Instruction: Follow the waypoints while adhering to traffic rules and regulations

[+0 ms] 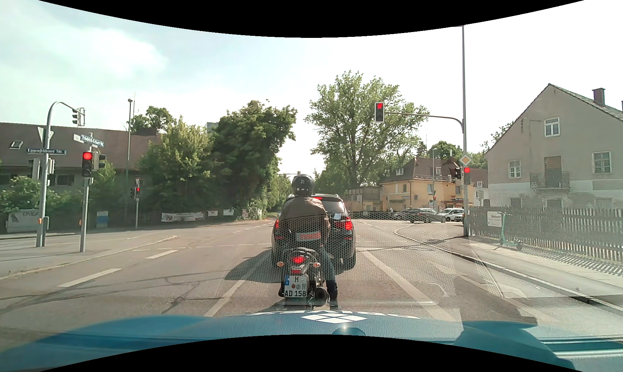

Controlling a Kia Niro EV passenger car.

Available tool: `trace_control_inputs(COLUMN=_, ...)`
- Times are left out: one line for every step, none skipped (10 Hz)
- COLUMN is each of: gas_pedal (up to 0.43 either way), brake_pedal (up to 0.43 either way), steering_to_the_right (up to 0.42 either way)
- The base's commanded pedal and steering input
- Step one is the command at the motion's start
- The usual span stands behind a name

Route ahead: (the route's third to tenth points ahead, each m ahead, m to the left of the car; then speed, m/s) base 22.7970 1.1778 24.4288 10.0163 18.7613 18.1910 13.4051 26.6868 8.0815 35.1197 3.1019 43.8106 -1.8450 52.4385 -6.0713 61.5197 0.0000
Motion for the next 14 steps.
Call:
trace_control_inputs(gas_pedal=0.0, brake_pedal=0.317, steering_to_the_right=-0.011)
trace_control_inputs(gas_pedal=0.0, brake_pedal=0.317, steering_to_the_right=-0.011)
trace_control_inputs(gas_pedal=0.0, brake_pedal=0.317, steering_to_the_right=-0.011)
trace_control_inputs(gas_pedal=0.0, brake_pedal=0.317, steering_to_the_right=-0.011)
trace_control_inputs(gas_pedal=0.0, brake_pedal=0.317, steering_to_the_right=-0.011)
trace_control_inputs(gas_pedal=0.0, brake_pedal=0.317, steering_to_the_right=-0.011)
trace_control_inputs(gas_pedal=0.0, brake_pedal=0.311, steering_to_the_right=-0.011)
trace_control_inputs(gas_pedal=0.0, brake_pedal=0.317, steering_to_the_right=-0.011)
trace_control_inputs(gas_pedal=0.0, brake_pedal=0.317, steering_to_the_right=-0.011)
trace_control_inputs(gas_pedal=0.0, brake_pedal=0.317, steering_to_the_right=-0.011)
trace_control_inputs(gas_pedal=0.0, brake_pedal=0.317, steering_to_the_right=-0.011)
trace_control_inputs(gas_pedal=0.0, brake_pedal=0.317, steering_to_the_right=-0.011)
trace_control_inputs(gas_pedal=0.0, brake_pedal=0.317, steering_to_the_right=-0.011)
trace_control_inputs(gas_pedal=0.0, brake_pedal=0.317, steering_to_the_right=-0.011)
